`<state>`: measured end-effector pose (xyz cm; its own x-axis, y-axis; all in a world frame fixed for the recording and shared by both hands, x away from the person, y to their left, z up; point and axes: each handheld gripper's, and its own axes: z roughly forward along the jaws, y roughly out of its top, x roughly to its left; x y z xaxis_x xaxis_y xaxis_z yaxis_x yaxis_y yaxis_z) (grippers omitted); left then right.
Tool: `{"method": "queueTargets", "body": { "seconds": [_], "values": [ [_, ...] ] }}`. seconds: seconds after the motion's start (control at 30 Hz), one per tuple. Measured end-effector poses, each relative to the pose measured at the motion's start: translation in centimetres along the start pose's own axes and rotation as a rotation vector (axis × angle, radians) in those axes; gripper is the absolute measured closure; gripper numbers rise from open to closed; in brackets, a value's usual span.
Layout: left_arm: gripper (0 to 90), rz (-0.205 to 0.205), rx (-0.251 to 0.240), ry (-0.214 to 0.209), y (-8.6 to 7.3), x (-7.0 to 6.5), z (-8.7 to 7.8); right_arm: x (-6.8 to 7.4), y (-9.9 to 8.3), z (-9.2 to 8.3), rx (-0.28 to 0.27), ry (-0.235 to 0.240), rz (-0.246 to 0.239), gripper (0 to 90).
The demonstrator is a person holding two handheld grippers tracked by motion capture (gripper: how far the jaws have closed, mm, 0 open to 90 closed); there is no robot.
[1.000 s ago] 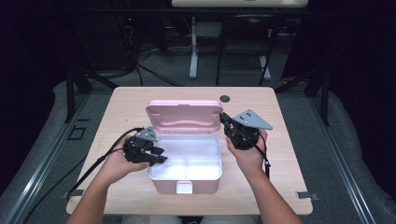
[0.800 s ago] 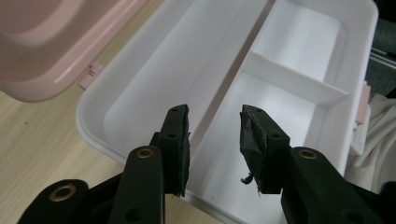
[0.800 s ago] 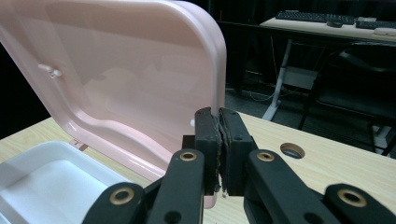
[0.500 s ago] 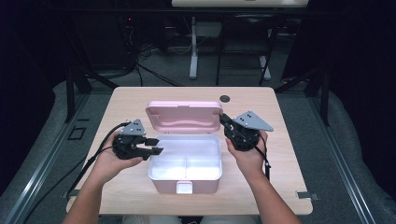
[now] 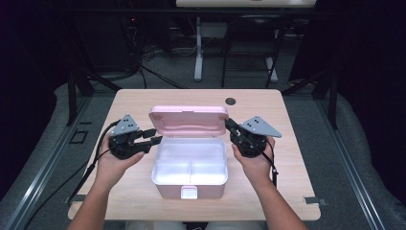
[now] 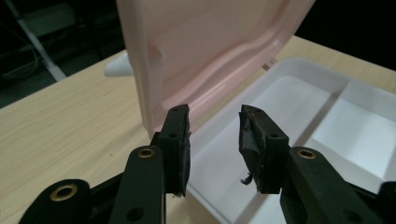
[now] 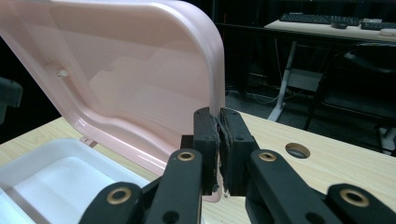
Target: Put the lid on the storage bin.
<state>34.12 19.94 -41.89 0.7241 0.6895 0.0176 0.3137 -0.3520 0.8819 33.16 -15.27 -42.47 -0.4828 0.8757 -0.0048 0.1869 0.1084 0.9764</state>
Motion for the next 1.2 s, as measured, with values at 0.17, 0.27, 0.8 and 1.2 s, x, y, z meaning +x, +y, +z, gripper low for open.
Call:
{"method": "queueTargets", "body": {
  "seconds": [0.17, 0.27, 0.8, 1.2],
  "values": [
    [65.6, -0.02, -0.043, 0.06, 0.1, 0.2, -0.4, 0.1, -0.1, -0.1, -0.003, 0.001, 0.001, 86.0],
    [65.9, -0.028, -0.066, 0.1, 0.1, 0.2, -0.4, 0.1, -0.1, -0.2, -0.001, 0.004, 0.004, 85.9],
    [69.9, -0.097, -0.111, 0.109, 0.8, 1.4, 0.1, -0.1, -0.2, -0.5, 0.003, 0.028, 0.013, 85.0],
    [76.1, -0.071, -0.11, 0.111, 2.1, 1.1, 0.3, -0.1, -0.5, -0.5, 0.011, 0.041, 0.026, 83.2]
  ]
}}
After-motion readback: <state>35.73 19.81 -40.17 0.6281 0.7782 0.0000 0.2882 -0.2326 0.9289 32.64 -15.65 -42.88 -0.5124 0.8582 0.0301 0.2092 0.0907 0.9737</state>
